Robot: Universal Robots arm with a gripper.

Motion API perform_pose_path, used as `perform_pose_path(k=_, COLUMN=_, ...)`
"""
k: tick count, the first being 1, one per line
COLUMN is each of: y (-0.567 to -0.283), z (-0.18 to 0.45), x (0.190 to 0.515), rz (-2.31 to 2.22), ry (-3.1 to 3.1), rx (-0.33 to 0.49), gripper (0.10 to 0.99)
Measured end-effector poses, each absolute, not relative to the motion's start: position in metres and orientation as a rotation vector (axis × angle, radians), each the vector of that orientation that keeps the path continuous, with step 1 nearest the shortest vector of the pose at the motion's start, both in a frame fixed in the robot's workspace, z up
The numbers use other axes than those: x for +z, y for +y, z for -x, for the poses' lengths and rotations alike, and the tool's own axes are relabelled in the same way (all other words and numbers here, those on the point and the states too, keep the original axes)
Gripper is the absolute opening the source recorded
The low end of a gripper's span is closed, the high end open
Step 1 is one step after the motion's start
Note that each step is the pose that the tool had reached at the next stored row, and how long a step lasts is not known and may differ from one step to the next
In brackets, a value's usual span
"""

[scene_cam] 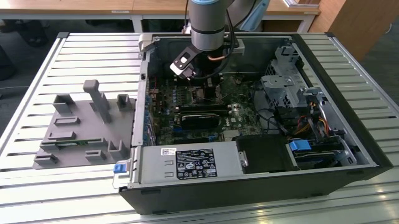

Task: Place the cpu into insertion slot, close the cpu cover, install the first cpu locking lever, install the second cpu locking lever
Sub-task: 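Place the cpu into insertion slot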

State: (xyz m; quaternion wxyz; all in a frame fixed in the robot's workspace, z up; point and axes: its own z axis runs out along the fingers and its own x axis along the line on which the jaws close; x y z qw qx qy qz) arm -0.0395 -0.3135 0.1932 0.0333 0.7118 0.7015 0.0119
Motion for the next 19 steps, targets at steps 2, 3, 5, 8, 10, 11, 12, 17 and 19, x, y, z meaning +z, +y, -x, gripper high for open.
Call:
perform_pose_path(k=2, y=-0.314, z=0.039, x=0.193, rz=-2.19, ry=2.158, rx=0.037, gripper=0.612)
perform_pose_path(k=3, y=-0.314, z=0.039, x=0.193, rz=-2.19, ry=2.158, rx=0.036, gripper=0.612)
perform_pose_path(k=5, y=-0.314, z=0.04, x=0.193, rz=-2.19, ry=2.158, rx=0.036, gripper=0.612)
perform_pose_path(k=8, y=-0.314, z=0.04, x=0.194, rz=-2.19, ry=2.158, rx=0.036, gripper=0.612)
perform_pose_path(k=10, y=-0.314, z=0.039, x=0.196, rz=-2.19, ry=2.158, rx=0.036, gripper=0.612)
perform_pose_path(k=11, y=-0.314, z=0.039, x=0.197, rz=-2.191, ry=2.158, rx=0.036, gripper=0.612)
perform_pose_path(k=12, y=-0.314, z=0.04, x=0.198, rz=-2.191, ry=2.158, rx=0.036, gripper=0.612)
perform_pose_path(k=17, y=-0.314, z=0.039, x=0.204, rz=-2.192, ry=2.159, rx=0.034, gripper=0.6)
perform_pose_path(k=19, y=-0.314, z=0.039, x=0.206, rz=-2.192, ry=2.16, rx=0.032, gripper=0.6)
